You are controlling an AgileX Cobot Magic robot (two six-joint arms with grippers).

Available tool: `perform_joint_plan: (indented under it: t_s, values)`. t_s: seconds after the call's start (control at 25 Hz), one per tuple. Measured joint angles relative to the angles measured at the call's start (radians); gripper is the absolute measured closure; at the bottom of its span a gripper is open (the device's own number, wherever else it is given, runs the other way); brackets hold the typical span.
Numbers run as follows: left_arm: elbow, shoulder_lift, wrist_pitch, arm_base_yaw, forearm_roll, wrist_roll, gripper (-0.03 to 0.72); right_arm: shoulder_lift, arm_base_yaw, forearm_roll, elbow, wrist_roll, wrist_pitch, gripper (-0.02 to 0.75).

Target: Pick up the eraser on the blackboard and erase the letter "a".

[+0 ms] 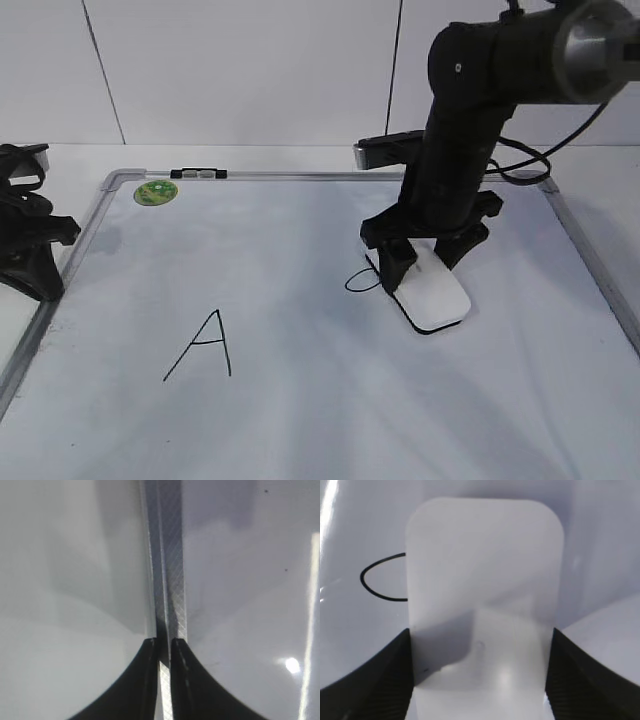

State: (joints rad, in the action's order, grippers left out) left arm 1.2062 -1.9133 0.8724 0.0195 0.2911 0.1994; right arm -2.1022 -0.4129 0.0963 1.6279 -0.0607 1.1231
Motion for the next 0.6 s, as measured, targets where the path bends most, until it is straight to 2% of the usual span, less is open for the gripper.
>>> perform_joint_plan:
  t_s: [0.28,0.6]
  values:
    - [0.0,0.012,0.0,0.002,0.0,0.005,0.631,-0.042,-0.019,-0.019,0.064,0.003,0.06,0.167]
    - [0.0,0.012,0.007,0.002,0.0,0.007,0.629,-0.052,-0.137,-0.041,0.076,0.003,0.055,0.167]
